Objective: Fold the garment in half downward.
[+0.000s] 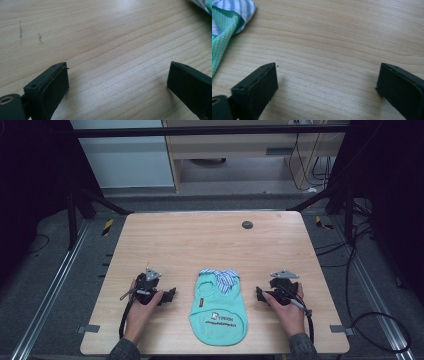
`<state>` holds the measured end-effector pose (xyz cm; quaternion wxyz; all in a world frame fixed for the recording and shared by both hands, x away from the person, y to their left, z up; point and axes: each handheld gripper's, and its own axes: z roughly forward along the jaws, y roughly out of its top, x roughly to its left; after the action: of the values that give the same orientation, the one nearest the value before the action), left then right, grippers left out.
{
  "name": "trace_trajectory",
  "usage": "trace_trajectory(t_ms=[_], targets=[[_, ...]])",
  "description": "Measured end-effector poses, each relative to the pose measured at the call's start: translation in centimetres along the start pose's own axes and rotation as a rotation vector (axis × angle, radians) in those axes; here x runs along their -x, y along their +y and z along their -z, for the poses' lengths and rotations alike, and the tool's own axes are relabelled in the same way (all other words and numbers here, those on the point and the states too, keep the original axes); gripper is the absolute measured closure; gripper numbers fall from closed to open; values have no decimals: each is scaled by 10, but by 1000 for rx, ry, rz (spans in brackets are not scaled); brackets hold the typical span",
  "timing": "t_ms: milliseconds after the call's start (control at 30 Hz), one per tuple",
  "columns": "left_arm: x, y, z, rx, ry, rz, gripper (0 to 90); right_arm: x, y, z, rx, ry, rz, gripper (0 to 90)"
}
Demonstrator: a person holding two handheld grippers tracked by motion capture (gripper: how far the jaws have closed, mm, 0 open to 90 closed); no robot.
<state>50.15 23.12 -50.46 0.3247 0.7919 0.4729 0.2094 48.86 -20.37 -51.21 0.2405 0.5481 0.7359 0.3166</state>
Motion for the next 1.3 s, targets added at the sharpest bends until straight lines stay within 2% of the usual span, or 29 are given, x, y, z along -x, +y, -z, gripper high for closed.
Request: trace_trajectory(t_ms=[33, 67, 100, 133, 233, 267, 300, 333, 367, 400, 467, 500, 533, 567, 600, 633, 667, 800, 867, 900, 967, 1033, 1067, 1167, 1200, 1300], targets=[[0, 0, 1, 5, -6, 2, 34, 0, 0, 0, 0, 0, 0, 48], [1, 1, 4, 20, -13, -4, 34, -1, 0, 2, 4, 11, 13, 104], [1, 1, 4, 20, -13, -4, 36, -1, 0, 2, 4, 11, 13, 104], [3, 3, 6, 36, -32, -12, 42, -3, 0, 5, 3, 12, 28, 139], [6, 6, 6, 35, -56, -8, 54, -5, 2, 9, 11, 25, 41, 176], [8, 11, 7, 43, -96, 5, 58, -7, 5, 13, 21, 49, 50, 224], [8, 11, 7, 43, -96, 5, 69, -7, 5, 13, 21, 49, 50, 224], [10, 20, 8, 54, -127, 10, 74, -8, 11, 15, 14, 63, 70, 292], [10, 20, 8, 54, -127, 10, 78, -9, 13, 16, 16, 68, 85, 314], [12, 32, 8, 49, -138, -9, 97, -9, 16, 16, 13, 78, 86, 338], [13, 37, 7, 45, -139, -22, 120, -10, 19, 16, 15, 84, 95, 365], [14, 48, 6, 43, -151, -39, 140, -11, 24, 16, 9, 108, 116, 409], [14, 48, 6, 43, -151, -39, 163, -13, 27, 15, 6, 112, 128, 430], [15, 53, 5, 38, -149, -50, 163, -13, 27, 15, 6, 112, 128, 430], [17, 62, 4, 28, -154, -64, 163, -17, 32, 15, -3, 134, 147, 462], [17, 62, 4, 28, -154, -64, 166, -17, 32, 15, -3, 134, 147, 462], [19, 69, 3, 15, -150, -85, 166, -20, 37, 14, -12, 150, 173, 504], [23, 80, 0, 0, -150, -117, 185, -26, 45, 12, -24, 175, 199, 557], [26, 91, -6, -13, -161, -131, 247, -30, 52, 8, -34, 210, 193, 634], [26, 91, -6, -13, -161, -131, 254, -30, 52, 8, -34, 210, 193, 634], [31, 101, -12, -16, -167, -153, 330, -34, 61, 3, -27, 232, 202, 695], [32, 104, -15, -23, -170, -159, 336, -35, 65, 0, -29, 243, 200, 709], [33, 106, -17, -25, -170, -157, 398, -38, 72, -4, -23, 249, 198, 744], [35, 113, -24, -26, -180, -158, 431, -40, 79, -10, -26, 276, 199, 755], [37, 118, -30, -38, -179, -173, 448, -43, 85, -18, -31, 274, 208, 756], [41, 121, -38, -46, -190, -165, 453, -45, 90, -26, -33, 277, 204, 753]])
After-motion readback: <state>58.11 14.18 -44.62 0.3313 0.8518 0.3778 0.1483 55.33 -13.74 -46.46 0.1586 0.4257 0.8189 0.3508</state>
